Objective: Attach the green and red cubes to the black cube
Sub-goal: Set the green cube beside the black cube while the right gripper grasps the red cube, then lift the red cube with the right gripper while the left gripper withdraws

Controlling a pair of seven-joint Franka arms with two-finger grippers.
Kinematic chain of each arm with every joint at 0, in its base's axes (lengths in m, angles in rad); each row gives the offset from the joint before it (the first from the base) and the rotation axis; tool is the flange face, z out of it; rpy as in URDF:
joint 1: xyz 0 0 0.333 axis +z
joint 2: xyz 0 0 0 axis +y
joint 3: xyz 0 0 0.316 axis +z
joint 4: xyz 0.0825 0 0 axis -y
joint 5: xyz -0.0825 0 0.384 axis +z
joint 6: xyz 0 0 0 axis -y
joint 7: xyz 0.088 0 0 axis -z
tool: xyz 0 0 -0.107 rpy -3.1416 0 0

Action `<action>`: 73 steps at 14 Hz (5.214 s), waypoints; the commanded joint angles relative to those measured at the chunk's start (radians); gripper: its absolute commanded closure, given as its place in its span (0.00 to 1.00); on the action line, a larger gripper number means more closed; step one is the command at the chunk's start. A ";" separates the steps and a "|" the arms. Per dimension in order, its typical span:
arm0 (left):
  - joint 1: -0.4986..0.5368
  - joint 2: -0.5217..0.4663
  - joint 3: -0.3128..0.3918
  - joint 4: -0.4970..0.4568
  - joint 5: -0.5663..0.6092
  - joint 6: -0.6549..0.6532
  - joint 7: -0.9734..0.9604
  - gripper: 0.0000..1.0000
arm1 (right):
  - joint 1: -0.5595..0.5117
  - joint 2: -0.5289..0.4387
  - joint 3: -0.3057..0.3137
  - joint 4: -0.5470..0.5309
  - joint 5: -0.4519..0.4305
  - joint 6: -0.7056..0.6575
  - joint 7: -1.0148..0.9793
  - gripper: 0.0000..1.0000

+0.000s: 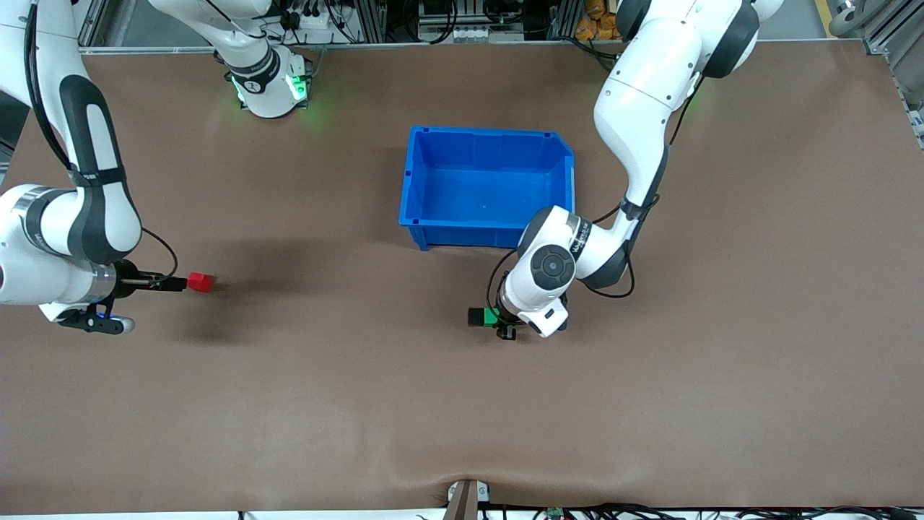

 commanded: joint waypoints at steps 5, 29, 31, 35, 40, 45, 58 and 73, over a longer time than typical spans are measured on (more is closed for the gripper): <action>-0.024 0.014 0.026 0.037 0.005 -0.020 -0.034 1.00 | -0.022 0.034 0.014 -0.001 0.011 0.018 -0.005 0.00; 0.216 -0.393 0.026 0.010 0.091 -0.498 0.701 0.00 | -0.026 0.138 0.014 -0.088 0.039 0.250 -0.005 0.00; 0.270 -0.440 0.026 0.009 0.091 -0.556 0.844 0.00 | -0.026 0.140 0.014 -0.102 0.046 0.280 -0.005 0.00; 0.333 -0.509 0.026 -0.001 0.123 -0.639 1.022 0.00 | -0.026 0.140 0.014 -0.102 0.046 0.280 -0.004 0.02; 0.373 -0.595 0.026 -0.040 0.211 -0.702 1.221 0.00 | -0.026 0.148 0.014 -0.102 0.060 0.280 -0.004 0.27; 0.453 -0.700 0.023 -0.073 0.241 -0.764 1.448 0.00 | -0.026 0.148 0.014 -0.104 0.066 0.274 -0.002 0.40; 0.637 -0.786 0.022 -0.063 0.295 -0.765 1.955 0.00 | -0.026 0.146 0.014 -0.095 0.066 0.238 0.077 1.00; 0.577 -1.073 -0.018 -0.373 0.211 -0.695 1.944 0.00 | -0.010 0.132 0.018 -0.059 0.068 0.157 0.406 1.00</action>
